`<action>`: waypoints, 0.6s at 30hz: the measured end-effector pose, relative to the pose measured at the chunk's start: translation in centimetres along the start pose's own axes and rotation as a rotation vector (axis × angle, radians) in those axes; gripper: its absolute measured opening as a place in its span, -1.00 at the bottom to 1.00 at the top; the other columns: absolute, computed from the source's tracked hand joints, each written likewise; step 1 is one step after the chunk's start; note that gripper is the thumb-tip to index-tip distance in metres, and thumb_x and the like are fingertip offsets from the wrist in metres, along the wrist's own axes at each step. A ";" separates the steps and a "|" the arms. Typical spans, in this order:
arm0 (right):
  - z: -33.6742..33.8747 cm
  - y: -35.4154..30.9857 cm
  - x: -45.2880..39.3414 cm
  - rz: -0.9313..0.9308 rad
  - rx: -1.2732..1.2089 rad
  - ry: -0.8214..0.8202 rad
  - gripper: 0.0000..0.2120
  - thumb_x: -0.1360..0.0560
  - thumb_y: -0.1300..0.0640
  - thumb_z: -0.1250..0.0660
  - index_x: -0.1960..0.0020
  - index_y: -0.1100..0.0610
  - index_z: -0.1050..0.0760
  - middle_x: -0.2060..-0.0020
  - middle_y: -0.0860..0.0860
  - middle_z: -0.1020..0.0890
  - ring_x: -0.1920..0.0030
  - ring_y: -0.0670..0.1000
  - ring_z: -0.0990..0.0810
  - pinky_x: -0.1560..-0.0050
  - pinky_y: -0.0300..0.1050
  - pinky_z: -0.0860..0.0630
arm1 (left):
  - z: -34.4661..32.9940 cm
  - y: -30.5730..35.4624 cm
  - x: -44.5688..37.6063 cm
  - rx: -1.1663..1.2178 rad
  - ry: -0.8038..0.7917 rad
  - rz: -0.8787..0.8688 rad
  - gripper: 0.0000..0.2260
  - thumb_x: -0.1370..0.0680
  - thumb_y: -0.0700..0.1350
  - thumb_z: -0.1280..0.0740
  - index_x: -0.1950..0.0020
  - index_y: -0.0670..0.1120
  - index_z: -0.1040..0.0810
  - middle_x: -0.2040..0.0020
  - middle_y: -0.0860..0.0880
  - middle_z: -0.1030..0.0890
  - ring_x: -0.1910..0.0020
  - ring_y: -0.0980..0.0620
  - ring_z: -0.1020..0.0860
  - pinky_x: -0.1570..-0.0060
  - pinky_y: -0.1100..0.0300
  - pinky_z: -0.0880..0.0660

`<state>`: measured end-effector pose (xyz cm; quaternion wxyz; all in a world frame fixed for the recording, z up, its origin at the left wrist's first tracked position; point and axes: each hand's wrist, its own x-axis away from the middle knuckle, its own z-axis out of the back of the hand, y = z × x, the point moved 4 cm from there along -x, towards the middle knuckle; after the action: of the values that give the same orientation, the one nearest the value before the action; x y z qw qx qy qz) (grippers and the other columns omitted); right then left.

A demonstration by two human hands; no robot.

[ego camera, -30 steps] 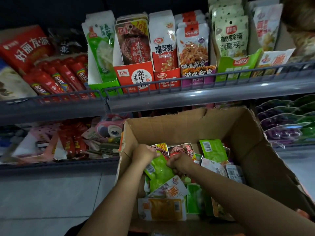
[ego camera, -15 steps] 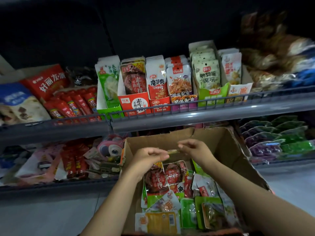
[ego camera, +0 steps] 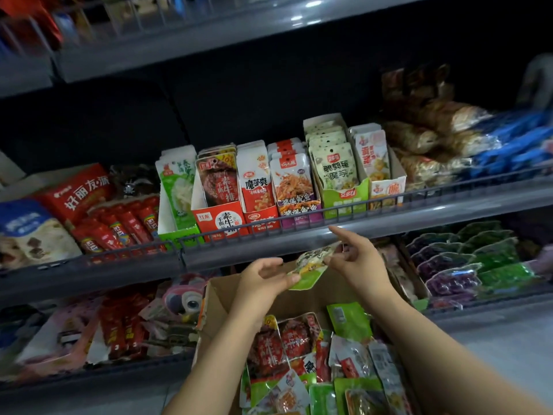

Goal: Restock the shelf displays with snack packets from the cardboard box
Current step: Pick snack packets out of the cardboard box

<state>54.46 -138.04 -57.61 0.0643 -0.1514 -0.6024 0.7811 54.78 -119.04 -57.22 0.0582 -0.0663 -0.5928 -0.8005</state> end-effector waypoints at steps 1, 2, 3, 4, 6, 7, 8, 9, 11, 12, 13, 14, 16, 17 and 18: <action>0.3 -0.1 -0.3 -0.014 -0.024 0.017 -0.42 -0.38 0.36 -0.44 -0.32 -0.02 -0.45 0.04 0.04 -0.55 0.29 -0.11 -0.54 0.28 -0.53 -0.39 | -0.2 0.3 -0.2 0.023 -0.005 0.011 -0.57 -0.36 -0.15 -0.54 -0.19 -0.01 -0.52 -0.11 0.03 -0.56 -0.09 0.06 -0.54 -0.12 0.11 -0.53; 0.7 -0.2 -0.6 -0.040 -0.057 0.030 -0.39 -0.38 0.35 -0.44 -0.34 -0.03 -0.42 -0.01 0.02 -0.53 0.27 -0.12 -0.57 0.29 -0.53 -0.40 | -0.4 0.7 -0.4 0.036 -0.011 0.021 -0.52 -0.36 -0.16 -0.54 -0.23 -0.01 -0.50 -0.13 0.01 -0.54 -0.11 0.04 -0.54 -0.13 0.09 -0.54; 1.0 -0.3 -0.8 -0.072 -0.087 0.038 -0.38 -0.39 0.34 -0.44 -0.36 -0.04 -0.40 -0.06 -0.01 -0.50 0.24 -0.15 -0.58 0.29 -0.51 -0.41 | -0.6 1.0 -0.7 0.040 -0.024 0.031 -0.50 -0.36 -0.17 -0.54 -0.26 -0.03 -0.49 -0.15 -0.01 -0.53 -0.11 0.02 -0.55 -0.10 0.08 -0.55; 1.3 -0.4 -1.1 -0.097 -0.108 0.044 -0.39 -0.39 0.34 -0.43 -0.35 -0.05 -0.40 -0.09 -0.01 -0.49 0.21 -0.17 -0.57 0.28 -0.49 -0.42 | -0.8 1.3 -0.9 0.050 -0.045 0.035 -0.50 -0.36 -0.19 -0.54 -0.26 -0.06 -0.50 -0.17 -0.04 -0.53 -0.08 0.01 -0.57 -0.05 0.10 -0.58; 2.2 -0.6 -1.5 -0.116 -0.145 0.057 -0.43 -0.40 0.35 -0.40 -0.31 -0.07 -0.43 -0.10 0.01 -0.51 0.12 -0.13 -0.55 0.19 -0.43 -0.47 | -1.4 2.1 -1.0 0.072 -0.107 0.025 -0.55 -0.39 -0.23 -0.51 -0.25 -0.12 -0.51 -0.17 -0.10 -0.54 0.01 -0.01 -0.61 0.12 0.17 -0.61; 2.6 -0.7 -1.8 -0.121 -0.167 0.065 -0.45 -0.40 0.36 -0.39 -0.27 -0.10 -0.44 -0.10 0.03 -0.52 0.06 -0.07 -0.56 0.08 -0.29 -0.53 | -1.7 2.3 -1.0 0.070 -0.131 0.019 -0.57 -0.40 -0.24 -0.50 -0.25 -0.15 -0.52 -0.15 -0.11 -0.55 0.06 -0.01 -0.63 0.19 0.20 -0.61; 2.9 -0.7 -2.0 -0.127 -0.184 0.074 -0.46 -0.39 0.36 -0.39 -0.22 -0.12 -0.45 -0.09 0.05 -0.53 0.01 -0.01 -0.57 -0.01 -0.11 -0.56 | -1.9 2.6 -1.1 0.070 -0.150 0.019 -0.60 -0.42 -0.23 -0.48 -0.24 -0.16 -0.52 -0.13 -0.12 -0.56 0.08 -0.01 -0.63 0.23 0.20 -0.61; 3.1 -0.7 -2.3 -0.139 -0.196 0.078 -0.48 -0.38 0.36 -0.38 -0.18 -0.14 -0.46 -0.08 0.07 -0.53 0.00 0.03 -0.58 -0.06 0.04 -0.57 | -2.2 2.8 -1.2 0.078 -0.171 0.028 -0.62 -0.43 -0.22 -0.47 -0.23 -0.17 -0.52 -0.11 -0.13 -0.58 0.07 -0.02 -0.64 0.26 0.20 -0.60; 3.5 -0.8 -2.6 -0.149 -0.222 0.075 -0.49 -0.35 0.38 -0.38 -0.11 -0.15 -0.49 -0.06 0.10 -0.57 0.02 0.10 -0.62 -0.03 0.16 -0.57 | -2.8 3.3 -1.6 0.094 -0.217 0.066 -0.66 -0.48 -0.19 -0.43 -0.23 -0.16 -0.51 -0.06 -0.13 -0.61 0.07 -0.04 -0.64 0.31 0.17 -0.61; 3.8 -0.8 -2.7 -0.151 -0.234 0.077 -0.49 -0.33 0.40 -0.38 -0.11 -0.11 -0.51 -0.03 0.12 -0.59 0.05 0.13 -0.64 0.00 0.18 -0.58 | -3.1 3.5 -1.8 0.092 -0.237 0.088 -0.68 -0.50 -0.16 -0.41 -0.23 -0.15 -0.51 -0.03 -0.12 -0.63 0.11 -0.02 -0.64 0.31 0.14 -0.61; 4.1 -0.8 -2.8 -0.154 -0.247 0.079 -0.49 -0.32 0.42 -0.38 -0.13 -0.07 -0.52 -0.01 0.13 -0.61 0.09 0.15 -0.64 0.03 0.16 -0.60 | -3.5 3.7 -2.1 0.086 -0.256 0.112 -0.71 -0.52 -0.13 -0.39 -0.21 -0.14 -0.50 0.01 -0.10 -0.64 0.18 0.01 -0.64 0.29 0.11 -0.62; 4.4 -0.9 -2.9 -0.152 -0.269 0.080 -0.48 -0.32 0.44 -0.38 -0.15 -0.04 -0.52 0.01 0.14 -0.60 0.14 0.15 -0.64 0.09 0.11 -0.61 | -3.8 3.8 -2.4 0.074 -0.274 0.133 -0.75 -0.53 -0.09 -0.36 -0.19 -0.11 -0.50 0.03 -0.08 -0.64 0.23 0.04 -0.63 0.24 0.08 -0.62; 5.0 -1.3 -2.8 -0.140 -0.313 0.067 -0.45 -0.34 0.48 -0.37 -0.16 -0.04 -0.50 0.03 0.11 -0.56 0.17 0.07 -0.61 0.19 -0.02 -0.61 | -4.4 4.1 -3.0 0.032 -0.295 0.141 -0.85 -0.56 -0.03 -0.32 -0.09 -0.04 -0.53 0.04 -0.04 -0.65 0.21 0.05 -0.61 0.05 0.05 -0.59; 5.3 -1.4 -2.8 -0.130 -0.320 0.055 -0.43 -0.35 0.49 -0.37 -0.18 -0.05 -0.49 0.04 0.08 -0.56 0.13 0.04 -0.60 0.18 -0.06 -0.61 | -4.6 4.3 -3.4 0.016 -0.291 0.127 -0.89 -0.56 -0.01 -0.31 -0.04 -0.01 -0.54 0.04 -0.03 -0.66 0.17 0.05 -0.61 0.00 0.06 -0.56; 5.6 -1.5 -2.9 -0.120 -0.324 0.043 -0.42 -0.35 0.49 -0.37 -0.19 -0.06 -0.49 0.04 0.06 -0.57 0.08 0.03 -0.61 0.15 -0.06 -0.61 | -4.7 4.7 -3.7 0.015 -0.276 0.106 -0.91 -0.57 -0.01 -0.31 -0.01 0.01 -0.55 0.05 -0.01 -0.67 0.14 0.04 -0.62 0.02 0.09 -0.54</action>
<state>55.30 -143.59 -54.43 0.0985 -0.1404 -0.7267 0.6652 59.06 -124.80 -54.81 0.0187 -0.2063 -0.5970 -0.7750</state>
